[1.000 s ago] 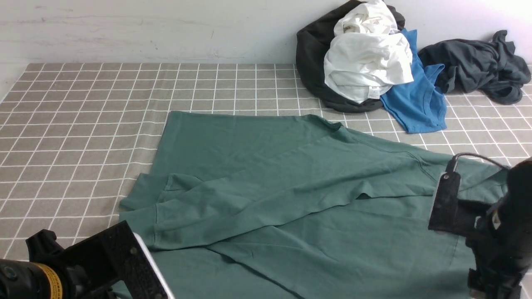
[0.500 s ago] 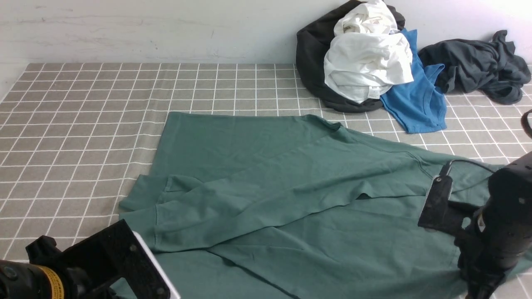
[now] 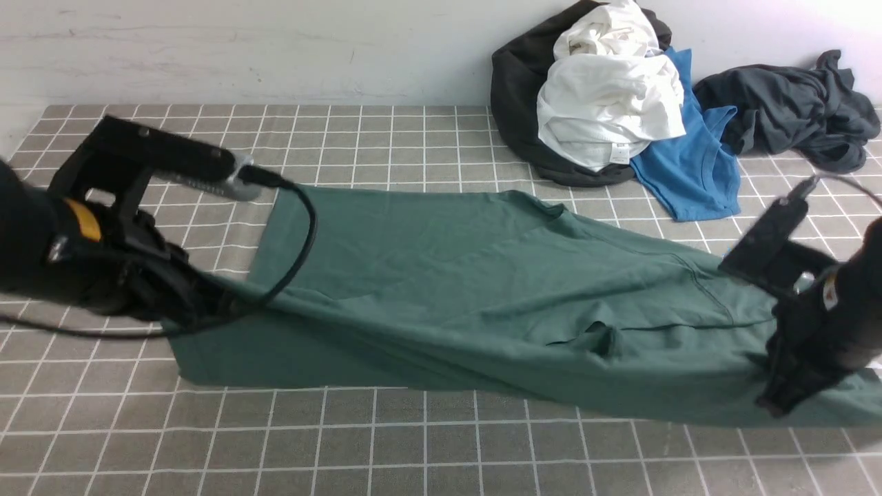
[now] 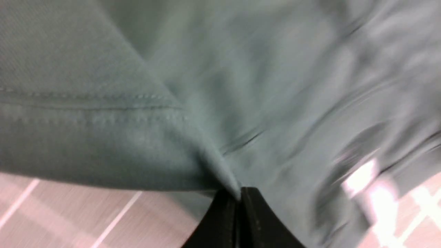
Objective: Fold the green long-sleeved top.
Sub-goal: Use both arms to drag the lower edge of the fabric forward and fold it over the upper edge
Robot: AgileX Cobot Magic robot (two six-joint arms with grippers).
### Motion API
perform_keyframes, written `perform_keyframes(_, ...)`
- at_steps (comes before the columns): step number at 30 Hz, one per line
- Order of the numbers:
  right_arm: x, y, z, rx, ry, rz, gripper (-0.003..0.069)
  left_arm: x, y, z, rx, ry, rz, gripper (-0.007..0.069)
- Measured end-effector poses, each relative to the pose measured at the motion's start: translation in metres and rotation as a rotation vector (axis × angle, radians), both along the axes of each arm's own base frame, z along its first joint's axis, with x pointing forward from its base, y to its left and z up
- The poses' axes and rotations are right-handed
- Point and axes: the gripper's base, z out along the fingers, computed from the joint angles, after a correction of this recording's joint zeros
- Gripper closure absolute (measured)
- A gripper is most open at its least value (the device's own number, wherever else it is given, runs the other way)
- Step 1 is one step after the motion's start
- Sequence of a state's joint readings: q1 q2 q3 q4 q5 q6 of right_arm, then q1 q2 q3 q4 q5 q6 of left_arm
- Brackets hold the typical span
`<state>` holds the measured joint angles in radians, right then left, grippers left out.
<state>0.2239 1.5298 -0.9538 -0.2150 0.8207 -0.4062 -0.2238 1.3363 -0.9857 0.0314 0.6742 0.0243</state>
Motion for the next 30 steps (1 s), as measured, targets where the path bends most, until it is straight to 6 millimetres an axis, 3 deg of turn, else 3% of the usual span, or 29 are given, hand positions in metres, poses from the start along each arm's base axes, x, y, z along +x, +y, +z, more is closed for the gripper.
perform_keyframes(3, 0.038, -0.01, 0.017, 0.052, -0.122, -0.059, 0.0662, 0.046, 0.0, -0.001, 0.005, -0.007, 0.023, 0.0611)
perform_keyframes(7, 0.083, -0.021, 0.02, 0.092, -0.183, -0.123, 0.0662, 0.105, -0.006, -0.005, 0.009, -0.032, 0.032, 0.0611)
perform_keyframes(11, 0.119, -0.024, 0.004, 0.1, -0.178, -0.147, 0.0662, 0.157, -0.012, -0.021, 0.032, -0.049, 0.027, 0.0611)
perform_keyframes(15, 0.142, -0.023, -0.016, 0.091, -0.178, -0.142, 0.0662, 0.194, -0.016, -0.045, 0.072, -0.047, 0.016, 0.0608)
perform_keyframes(16, 0.152, -0.023, -0.024, 0.084, -0.198, -0.138, 0.066, 0.21, -0.018, -0.064, 0.099, -0.034, 0.008, 0.0592)
perform_keyframes(18, 0.159, -0.023, -0.03, 0.083, -0.216, -0.142, 0.0656, 0.219, -0.017, -0.071, 0.111, -0.038, 0.008, 0.0575)
perform_keyframes(20, 0.17, -0.023, -0.037, 0.091, -0.253, -0.171, 0.0631, 0.235, -0.017, -0.088, 0.125, -0.033, 0.01, 0.0512)
perform_keyframes(23, 0.176, -0.023, -0.036, 0.107, -0.274, -0.209, 0.0584, 0.242, -0.015, -0.093, 0.13, -0.04, 0.016, 0.0438)
perform_keyframes(26, 0.176, -0.025, -0.021, 0.126, -0.279, -0.291, 0.048, 0.244, -0.013, -0.07, 0.136, -0.065, 0.027, 0.0322)
perform_keyframes(29, 0.171, -0.028, -0.007, 0.122, -0.248, -0.351, 0.0445, 0.239, -0.011, -0.05, 0.138, -0.069, 0.034, 0.0306)
perform_keyframes(30, 0.163, -0.031, 0.006, 0.112, -0.215, -0.4, 0.0429, 0.23, -0.01, -0.027, 0.144, -0.074, 0.036, 0.0312)
